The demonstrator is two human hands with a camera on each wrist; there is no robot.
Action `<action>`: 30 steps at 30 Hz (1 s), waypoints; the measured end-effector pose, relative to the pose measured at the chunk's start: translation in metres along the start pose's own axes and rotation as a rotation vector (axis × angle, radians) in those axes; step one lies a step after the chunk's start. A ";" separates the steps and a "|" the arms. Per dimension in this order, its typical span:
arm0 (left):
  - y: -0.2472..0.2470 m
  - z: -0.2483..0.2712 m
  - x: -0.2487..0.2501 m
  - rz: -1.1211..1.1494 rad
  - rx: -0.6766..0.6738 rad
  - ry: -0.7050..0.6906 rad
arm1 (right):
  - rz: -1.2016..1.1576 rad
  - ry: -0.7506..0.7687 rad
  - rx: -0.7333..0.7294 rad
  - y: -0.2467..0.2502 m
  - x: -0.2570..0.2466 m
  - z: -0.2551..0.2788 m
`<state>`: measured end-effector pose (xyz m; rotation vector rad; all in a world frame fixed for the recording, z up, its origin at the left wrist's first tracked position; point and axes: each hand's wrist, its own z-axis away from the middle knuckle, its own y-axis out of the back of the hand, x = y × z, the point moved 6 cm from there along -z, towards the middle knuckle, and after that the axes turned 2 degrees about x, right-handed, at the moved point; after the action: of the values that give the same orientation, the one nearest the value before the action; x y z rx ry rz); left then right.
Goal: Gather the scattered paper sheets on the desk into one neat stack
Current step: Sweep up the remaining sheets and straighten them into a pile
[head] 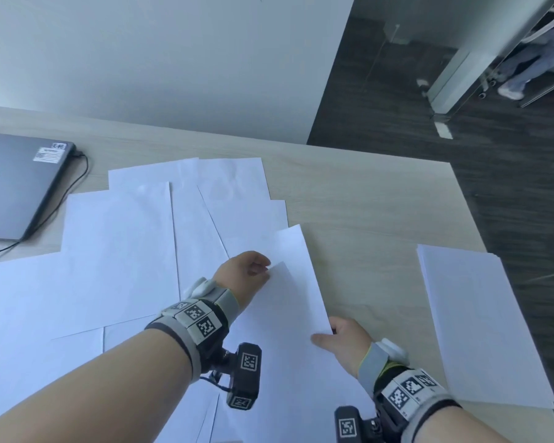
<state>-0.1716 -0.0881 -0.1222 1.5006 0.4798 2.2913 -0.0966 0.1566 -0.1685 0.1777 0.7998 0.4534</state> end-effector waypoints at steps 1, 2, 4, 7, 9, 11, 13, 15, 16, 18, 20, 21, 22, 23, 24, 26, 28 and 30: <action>0.005 0.001 -0.004 -0.020 0.045 -0.018 | 0.001 -0.006 0.025 0.000 0.002 -0.002; 0.014 0.002 -0.011 -0.080 0.092 -0.032 | -0.010 -0.016 0.045 0.002 0.003 -0.002; 0.040 0.004 -0.031 -0.244 0.159 0.009 | -0.028 -0.027 0.082 0.005 0.003 -0.004; 0.085 0.008 -0.075 -0.455 0.228 0.232 | -0.105 -0.039 0.131 0.011 0.000 -0.007; 0.115 0.016 -0.102 -0.490 0.307 0.372 | -0.127 -0.035 0.127 0.011 -0.004 -0.010; 0.142 0.025 -0.127 -0.484 0.384 0.486 | -0.132 -0.029 0.115 0.007 -0.010 -0.013; 0.164 0.035 -0.149 -0.466 0.401 0.587 | -0.132 -0.034 0.098 0.000 -0.017 -0.017; 0.177 0.041 -0.165 -0.474 0.357 0.644 | -0.138 -0.032 0.084 -0.008 -0.027 -0.019; 0.183 0.044 -0.172 -0.494 0.330 0.647 | -0.144 -0.026 0.076 -0.014 -0.033 -0.020; 0.181 0.042 -0.174 -0.533 0.268 0.601 | -0.157 -0.012 0.078 -0.019 -0.040 -0.024; 0.179 0.044 -0.175 -0.574 0.227 0.560 | -0.150 0.005 0.063 -0.034 -0.049 -0.029; 0.174 0.044 -0.172 -0.603 0.205 0.539 | -0.156 0.009 0.058 -0.038 -0.052 -0.030; 0.169 0.044 -0.171 -0.629 0.190 0.517 | -0.160 0.010 0.053 -0.043 -0.057 -0.031; 0.164 0.045 -0.170 -0.649 0.178 0.494 | -0.168 0.014 0.046 -0.049 -0.061 -0.032; 0.158 0.046 -0.167 -0.662 0.166 0.465 | -0.173 0.017 0.041 -0.053 -0.065 -0.032; 0.147 0.048 -0.159 -0.674 0.142 0.400 | -0.176 0.029 0.008 -0.065 -0.071 -0.035; 0.137 0.052 -0.148 -0.681 0.114 0.334 | -0.140 0.036 -0.010 -0.074 -0.076 -0.038; 0.126 0.055 -0.139 -0.677 0.090 0.266 | -0.090 0.034 -0.002 -0.079 -0.074 -0.045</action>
<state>-0.0832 -0.2592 -0.1538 0.8688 0.9987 1.9284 -0.1487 0.0521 -0.1770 0.1313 0.8368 0.3728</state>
